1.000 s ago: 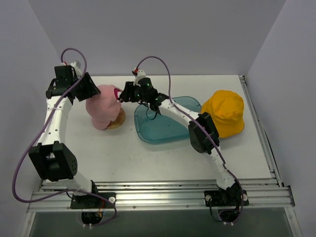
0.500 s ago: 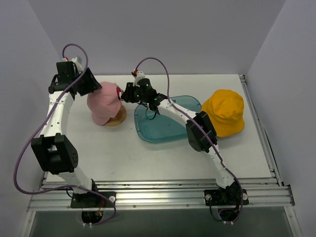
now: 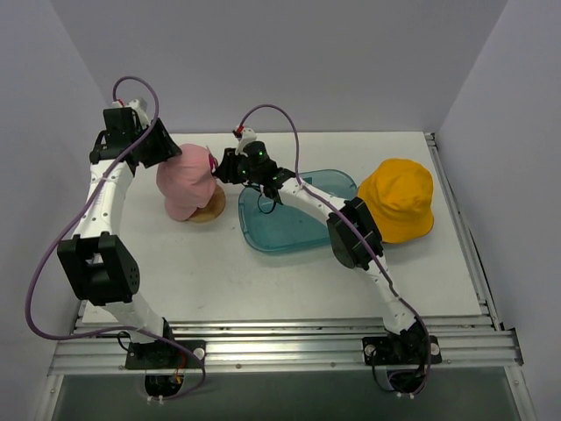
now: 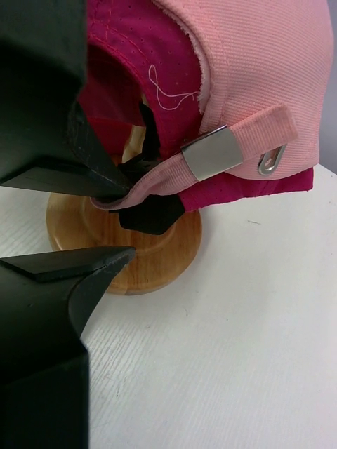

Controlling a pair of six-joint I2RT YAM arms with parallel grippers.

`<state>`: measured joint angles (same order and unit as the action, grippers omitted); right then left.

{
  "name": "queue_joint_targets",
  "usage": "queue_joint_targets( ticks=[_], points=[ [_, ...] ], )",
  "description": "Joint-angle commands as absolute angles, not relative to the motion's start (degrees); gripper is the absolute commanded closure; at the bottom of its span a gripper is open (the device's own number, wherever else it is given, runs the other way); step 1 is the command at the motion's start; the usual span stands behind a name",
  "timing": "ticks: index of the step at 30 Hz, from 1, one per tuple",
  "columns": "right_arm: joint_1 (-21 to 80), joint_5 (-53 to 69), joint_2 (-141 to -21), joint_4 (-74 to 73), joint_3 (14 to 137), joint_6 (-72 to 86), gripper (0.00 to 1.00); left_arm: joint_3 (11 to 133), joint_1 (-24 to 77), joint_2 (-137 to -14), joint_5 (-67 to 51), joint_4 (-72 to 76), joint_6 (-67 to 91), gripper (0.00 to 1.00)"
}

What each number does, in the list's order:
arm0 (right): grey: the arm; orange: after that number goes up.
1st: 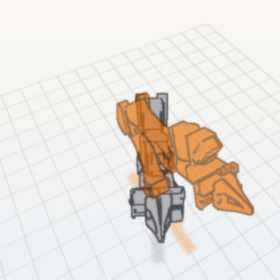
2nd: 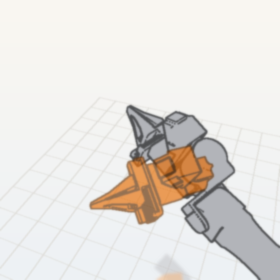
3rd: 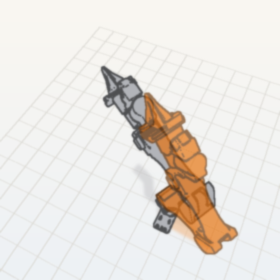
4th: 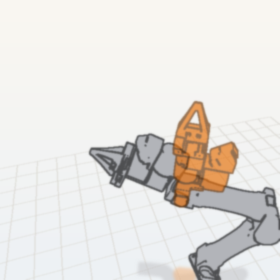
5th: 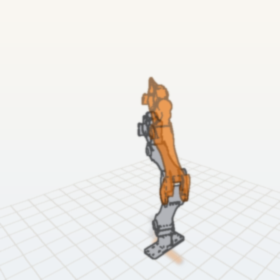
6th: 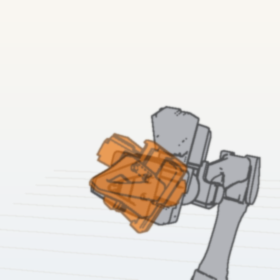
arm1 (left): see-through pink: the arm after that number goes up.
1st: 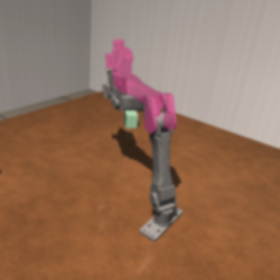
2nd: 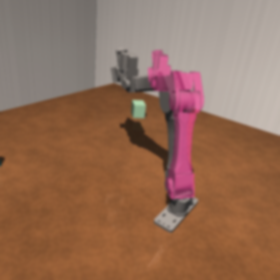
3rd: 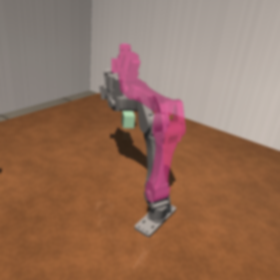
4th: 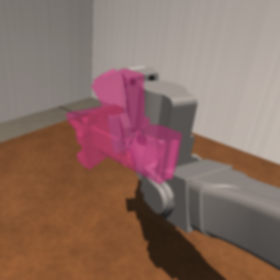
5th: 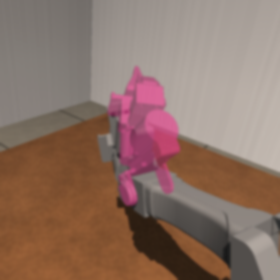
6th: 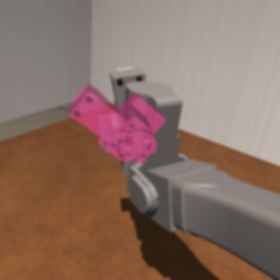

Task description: Stack the hats

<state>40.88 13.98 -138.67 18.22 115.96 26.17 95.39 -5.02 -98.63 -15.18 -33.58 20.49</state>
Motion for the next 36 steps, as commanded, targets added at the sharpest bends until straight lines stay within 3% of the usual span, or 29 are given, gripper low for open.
queue_joint_targets(
  ticks=[1, 11, 24, 36],
  points=[
    [40.0, 12.4, -141.2, 15.2, 116.6, 23.9, 0.72, 95.3, -3.2, -99.9, -15.0, -34.3, 21.1, 0.40],
    [39.9, 12.8, -141.7, 15.2, 116.3, 23.0, 0.72, 94.1, -2.0, -101.6, -11.7, -35.0, 22.8, 0.41],
    [41.2, 14.9, -142.7, 15.3, 117.0, 22.2, 0.73, 86.9, -2.2, -94.0, -1.0, -36.5, 25.8, 0.43],
    [38.9, 16.1, -139.0, 18.5, 111.7, 24.6, 0.72, 92.9, -6.0, -87.9, -5.2, -39.1, 25.8, 0.30]
  ],
)
